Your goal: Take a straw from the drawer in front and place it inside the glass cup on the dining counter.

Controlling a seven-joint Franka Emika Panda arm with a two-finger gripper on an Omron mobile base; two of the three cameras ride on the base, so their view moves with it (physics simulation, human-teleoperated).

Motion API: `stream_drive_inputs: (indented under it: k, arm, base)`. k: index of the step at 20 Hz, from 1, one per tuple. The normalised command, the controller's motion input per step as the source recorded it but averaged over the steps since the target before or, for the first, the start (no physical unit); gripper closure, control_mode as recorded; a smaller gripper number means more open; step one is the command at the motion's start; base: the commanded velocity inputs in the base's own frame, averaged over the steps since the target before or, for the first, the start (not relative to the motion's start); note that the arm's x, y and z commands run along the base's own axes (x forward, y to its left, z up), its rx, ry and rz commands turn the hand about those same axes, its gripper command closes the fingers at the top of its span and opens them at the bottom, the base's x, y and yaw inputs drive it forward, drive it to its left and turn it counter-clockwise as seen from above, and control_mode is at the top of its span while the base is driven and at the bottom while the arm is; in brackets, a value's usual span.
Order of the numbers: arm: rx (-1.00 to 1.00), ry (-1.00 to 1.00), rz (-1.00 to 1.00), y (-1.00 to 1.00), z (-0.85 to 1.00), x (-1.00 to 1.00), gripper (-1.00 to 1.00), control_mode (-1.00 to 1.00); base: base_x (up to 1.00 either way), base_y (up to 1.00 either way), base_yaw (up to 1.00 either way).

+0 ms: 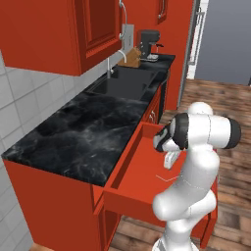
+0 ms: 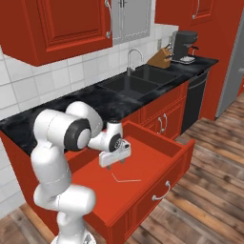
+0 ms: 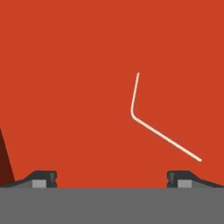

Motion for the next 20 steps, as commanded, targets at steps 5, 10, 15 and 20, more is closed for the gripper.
stream_drive_inputs:
  k: [5, 10, 15, 20]
  arm:
    - [0.00, 0.00, 0.19, 0.00, -0.53, 0.27, -1.00, -1.00]
    - [0.00, 0.00, 0.15, 0.00, -0.50, 0.10, -1.00, -1.00]
    - [0.00, 0.00, 0.08, 0.00, -0.40, 0.00, -1.00, -1.00]
    - [0.01, 0.00, 0.00, 0.00, -0.27, 0.00, -1.00, -1.00]
  base:
    - [0.00, 0.00, 0.00]
    - [0.00, 0.00, 0.00]
    - [0.00, 0.00, 0.00]
    - [0.00, 0.00, 0.00]
